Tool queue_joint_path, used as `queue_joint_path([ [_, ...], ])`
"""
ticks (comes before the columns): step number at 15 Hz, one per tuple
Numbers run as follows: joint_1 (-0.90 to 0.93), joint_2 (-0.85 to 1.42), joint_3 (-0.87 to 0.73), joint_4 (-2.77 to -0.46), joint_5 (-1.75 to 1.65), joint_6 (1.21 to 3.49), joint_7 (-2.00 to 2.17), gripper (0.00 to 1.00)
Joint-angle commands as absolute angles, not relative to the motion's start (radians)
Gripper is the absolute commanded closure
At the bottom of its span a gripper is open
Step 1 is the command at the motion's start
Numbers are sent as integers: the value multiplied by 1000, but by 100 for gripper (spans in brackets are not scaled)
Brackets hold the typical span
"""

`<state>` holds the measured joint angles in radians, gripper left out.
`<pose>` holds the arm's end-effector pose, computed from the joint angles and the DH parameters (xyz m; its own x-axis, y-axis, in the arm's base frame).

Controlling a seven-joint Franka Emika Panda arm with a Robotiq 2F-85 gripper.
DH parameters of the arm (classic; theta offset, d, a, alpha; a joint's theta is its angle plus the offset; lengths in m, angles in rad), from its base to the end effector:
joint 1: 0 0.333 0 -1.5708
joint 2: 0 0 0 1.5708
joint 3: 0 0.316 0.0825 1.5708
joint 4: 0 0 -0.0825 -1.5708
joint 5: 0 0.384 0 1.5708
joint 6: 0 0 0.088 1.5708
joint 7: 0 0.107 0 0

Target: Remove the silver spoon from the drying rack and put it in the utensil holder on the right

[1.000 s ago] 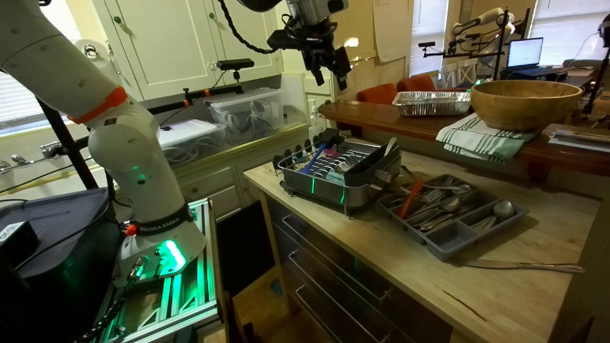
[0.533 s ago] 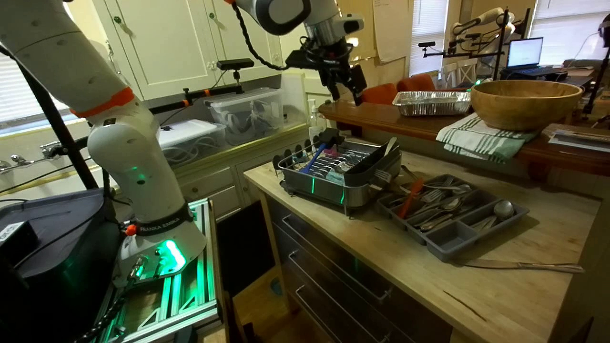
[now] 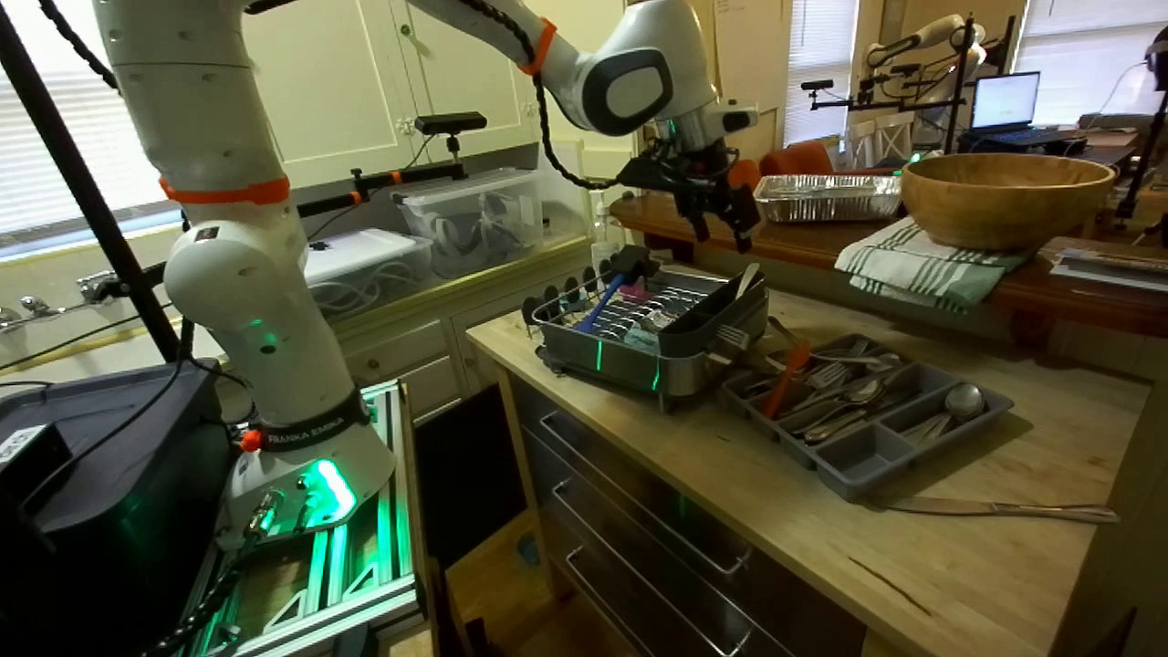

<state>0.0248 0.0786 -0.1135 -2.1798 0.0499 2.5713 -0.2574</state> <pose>0.5705 -0.0509 0.3871 0.9428 0.1337 0.3053 0.1244 -0.9910 0.0497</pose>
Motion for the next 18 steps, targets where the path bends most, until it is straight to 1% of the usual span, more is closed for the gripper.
queue_joint_path([
  [1, -8, 95, -81, -2164, 40, 2569, -247, 0],
  [4, -9, 120, -82, -2143, 34, 2588, -231, 0],
  [13, -21, 336, -35, -1992, 29, 2643, -216, 0],
  [18, -16, 403, -34, -1924, 14, 2656, -180, 0],
])
